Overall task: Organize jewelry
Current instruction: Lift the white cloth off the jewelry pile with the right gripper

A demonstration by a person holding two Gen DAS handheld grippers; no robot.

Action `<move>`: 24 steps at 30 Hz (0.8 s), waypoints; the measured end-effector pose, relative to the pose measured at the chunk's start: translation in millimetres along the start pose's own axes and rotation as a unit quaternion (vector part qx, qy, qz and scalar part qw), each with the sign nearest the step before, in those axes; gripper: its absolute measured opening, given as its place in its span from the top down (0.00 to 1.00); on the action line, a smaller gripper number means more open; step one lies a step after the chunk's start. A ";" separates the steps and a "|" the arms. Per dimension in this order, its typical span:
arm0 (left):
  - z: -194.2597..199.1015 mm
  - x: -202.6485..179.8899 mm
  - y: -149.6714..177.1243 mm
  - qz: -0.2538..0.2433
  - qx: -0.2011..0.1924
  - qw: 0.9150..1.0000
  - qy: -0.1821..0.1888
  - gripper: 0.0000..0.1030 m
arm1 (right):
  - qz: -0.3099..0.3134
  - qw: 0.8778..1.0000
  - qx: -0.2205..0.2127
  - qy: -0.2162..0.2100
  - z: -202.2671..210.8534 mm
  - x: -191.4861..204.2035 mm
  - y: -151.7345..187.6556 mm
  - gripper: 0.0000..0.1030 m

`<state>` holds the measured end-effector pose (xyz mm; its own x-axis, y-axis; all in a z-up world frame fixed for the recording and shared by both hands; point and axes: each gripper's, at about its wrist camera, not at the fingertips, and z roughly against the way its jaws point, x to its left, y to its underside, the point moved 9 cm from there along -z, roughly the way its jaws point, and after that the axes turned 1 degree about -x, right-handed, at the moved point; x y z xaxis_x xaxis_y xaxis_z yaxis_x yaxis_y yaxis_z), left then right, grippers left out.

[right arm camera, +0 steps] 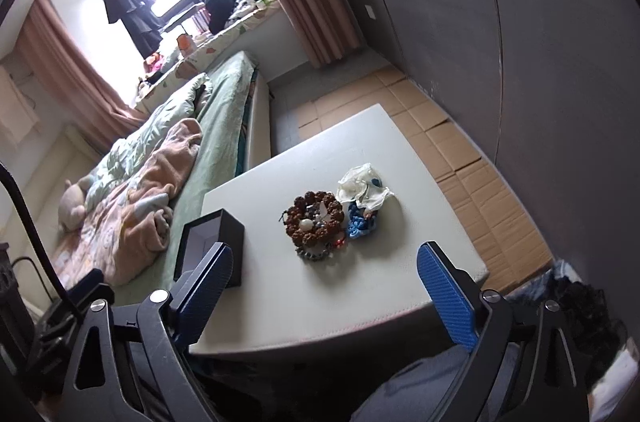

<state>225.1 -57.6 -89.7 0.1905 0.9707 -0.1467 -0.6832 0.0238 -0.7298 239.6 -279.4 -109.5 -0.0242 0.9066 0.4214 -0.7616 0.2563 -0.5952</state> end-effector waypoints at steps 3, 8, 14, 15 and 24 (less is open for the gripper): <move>-20.2 0.5 -2.5 0.006 0.021 1.000 0.006 0.25 | -0.024 1.000 0.015 -0.007 -19.8 -8.4 -7.2 0.14; -55.6 2.1 -11.9 0.010 0.052 0.999 0.012 0.26 | -0.071 0.996 0.042 -0.023 -53.2 -21.8 -15.1 0.20; -89.5 2.9 -24.2 0.016 0.077 0.997 0.020 0.26 | -0.121 0.989 0.086 -0.021 -96.4 -41.3 -17.7 0.21; -99.5 4.9 -27.8 0.016 0.082 0.996 0.019 0.26 | -0.127 0.987 0.092 -0.019 -101.2 -43.9 -17.4 0.21; -154.5 7.7 -33.5 0.005 0.121 0.992 0.022 0.26 | -0.151 0.981 0.120 -0.012 -150.5 -57.6 -14.8 0.21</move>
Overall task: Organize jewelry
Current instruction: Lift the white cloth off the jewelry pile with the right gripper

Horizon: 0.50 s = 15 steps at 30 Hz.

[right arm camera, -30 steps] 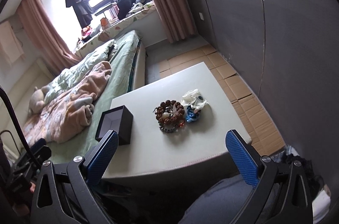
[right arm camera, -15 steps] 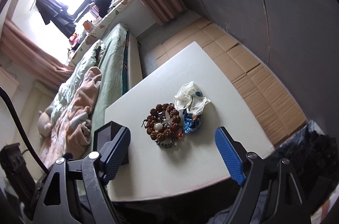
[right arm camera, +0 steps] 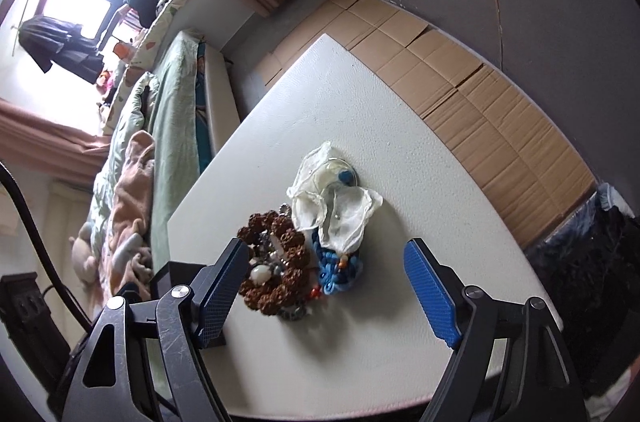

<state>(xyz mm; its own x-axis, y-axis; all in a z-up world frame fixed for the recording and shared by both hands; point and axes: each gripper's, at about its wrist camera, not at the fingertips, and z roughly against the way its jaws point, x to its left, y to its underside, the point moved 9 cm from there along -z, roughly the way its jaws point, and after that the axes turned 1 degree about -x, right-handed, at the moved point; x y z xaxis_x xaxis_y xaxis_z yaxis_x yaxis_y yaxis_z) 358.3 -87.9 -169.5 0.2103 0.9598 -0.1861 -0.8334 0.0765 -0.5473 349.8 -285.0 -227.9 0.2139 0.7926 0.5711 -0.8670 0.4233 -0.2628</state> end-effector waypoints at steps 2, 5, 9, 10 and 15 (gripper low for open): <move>-9.8 1.6 -0.7 -0.003 0.007 1.000 -0.001 0.26 | 0.005 1.000 -0.002 0.015 -9.5 -3.0 -2.3 0.21; -24.9 5.9 -0.6 0.001 0.023 1.000 -0.003 0.26 | 0.005 1.000 -0.008 0.029 -17.8 -6.1 -8.9 0.21; -36.8 3.2 -0.8 -0.006 0.041 0.999 0.002 0.26 | 0.017 0.999 -0.006 0.041 -25.6 -4.3 -12.0 0.35; -38.8 3.1 -0.6 -0.007 0.044 0.999 0.001 0.26 | 0.019 0.999 -0.003 0.042 -28.3 -3.6 -11.9 0.48; -44.4 0.7 2.2 -0.008 0.052 0.999 0.002 0.26 | 0.009 1.000 0.023 0.005 -40.6 1.8 -4.1 0.96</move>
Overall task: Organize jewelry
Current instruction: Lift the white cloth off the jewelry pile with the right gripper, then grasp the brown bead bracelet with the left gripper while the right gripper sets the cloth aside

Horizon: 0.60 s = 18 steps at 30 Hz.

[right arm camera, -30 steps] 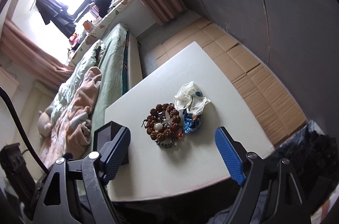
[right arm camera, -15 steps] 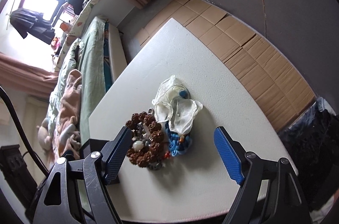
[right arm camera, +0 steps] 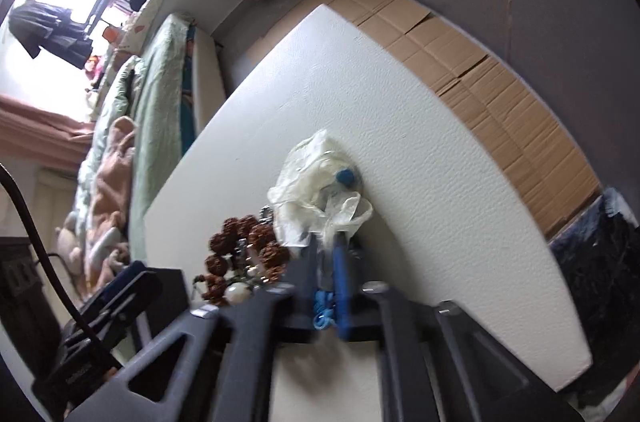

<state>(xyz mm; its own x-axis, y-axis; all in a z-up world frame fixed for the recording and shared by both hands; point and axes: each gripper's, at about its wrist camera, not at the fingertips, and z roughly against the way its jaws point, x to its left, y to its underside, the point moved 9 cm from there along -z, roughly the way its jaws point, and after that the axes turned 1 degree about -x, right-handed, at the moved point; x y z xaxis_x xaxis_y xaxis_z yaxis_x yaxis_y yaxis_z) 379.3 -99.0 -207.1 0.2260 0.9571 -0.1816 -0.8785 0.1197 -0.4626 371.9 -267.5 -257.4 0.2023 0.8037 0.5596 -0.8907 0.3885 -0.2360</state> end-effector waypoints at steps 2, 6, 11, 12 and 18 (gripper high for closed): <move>-0.6 0.3 1.0 0.007 -0.001 1.000 0.005 0.26 | 0.009 1.000 -0.024 -0.018 10.5 6.9 -2.8 0.97; -5.2 1.0 4.2 0.022 0.002 1.000 0.013 0.26 | 0.023 0.997 -0.049 -0.046 27.1 16.4 -4.6 0.97; -23.0 -6.7 14.0 0.027 0.025 0.999 0.024 0.43 | 0.021 0.994 -0.080 -0.078 48.1 23.0 -7.6 0.97; -26.8 -7.3 16.5 0.032 0.030 0.999 0.029 0.47 | 0.020 0.993 -0.085 -0.081 51.7 24.4 -7.8 0.97; -38.6 -16.5 26.8 0.059 0.055 0.993 0.084 0.62 | 0.020 0.991 -0.101 -0.090 66.7 33.7 -5.7 0.97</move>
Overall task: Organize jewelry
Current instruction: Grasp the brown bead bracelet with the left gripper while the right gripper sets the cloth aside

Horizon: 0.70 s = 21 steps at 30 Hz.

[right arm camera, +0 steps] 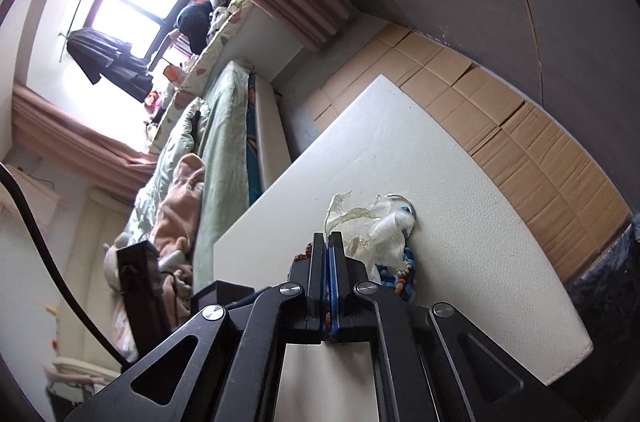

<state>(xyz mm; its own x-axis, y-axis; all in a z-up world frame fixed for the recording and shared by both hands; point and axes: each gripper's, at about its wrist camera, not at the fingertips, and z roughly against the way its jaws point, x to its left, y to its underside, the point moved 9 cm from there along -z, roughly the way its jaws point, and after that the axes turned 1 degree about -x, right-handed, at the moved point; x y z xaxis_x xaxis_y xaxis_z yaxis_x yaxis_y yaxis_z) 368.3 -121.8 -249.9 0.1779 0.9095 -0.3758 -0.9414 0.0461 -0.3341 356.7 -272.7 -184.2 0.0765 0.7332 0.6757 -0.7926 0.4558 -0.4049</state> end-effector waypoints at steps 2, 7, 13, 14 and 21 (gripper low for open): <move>-4.3 0.0 2.2 0.012 0.007 1.000 0.016 0.70 | -0.002 1.000 0.000 0.001 1.3 3.8 1.5 0.97; 2.4 -4.5 2.8 0.022 0.002 0.998 0.053 0.77 | 0.003 1.000 0.000 -0.001 5.0 15.3 7.5 0.97; 35.9 -14.3 -3.6 0.008 -0.032 0.996 0.083 0.79 | 0.014 1.000 -0.009 -0.005 14.0 28.1 11.3 0.97; 43.0 -17.9 -5.1 0.001 -0.039 0.995 0.089 0.79 | 0.016 1.000 -0.011 -0.006 16.3 30.2 11.7 0.97; 85.0 -23.6 -11.5 -0.010 -0.082 0.990 0.116 0.80 | 0.027 0.999 -0.029 -0.012 28.4 40.0 13.7 0.97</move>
<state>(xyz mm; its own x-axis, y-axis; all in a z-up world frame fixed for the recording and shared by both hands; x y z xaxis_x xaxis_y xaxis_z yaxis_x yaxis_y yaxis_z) 350.6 -108.7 -163.8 0.2741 0.7891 -0.5497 -0.8814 -0.0226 -0.4718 331.8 -251.5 -145.3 0.0196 0.7450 0.6667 -0.7592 0.4450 -0.4750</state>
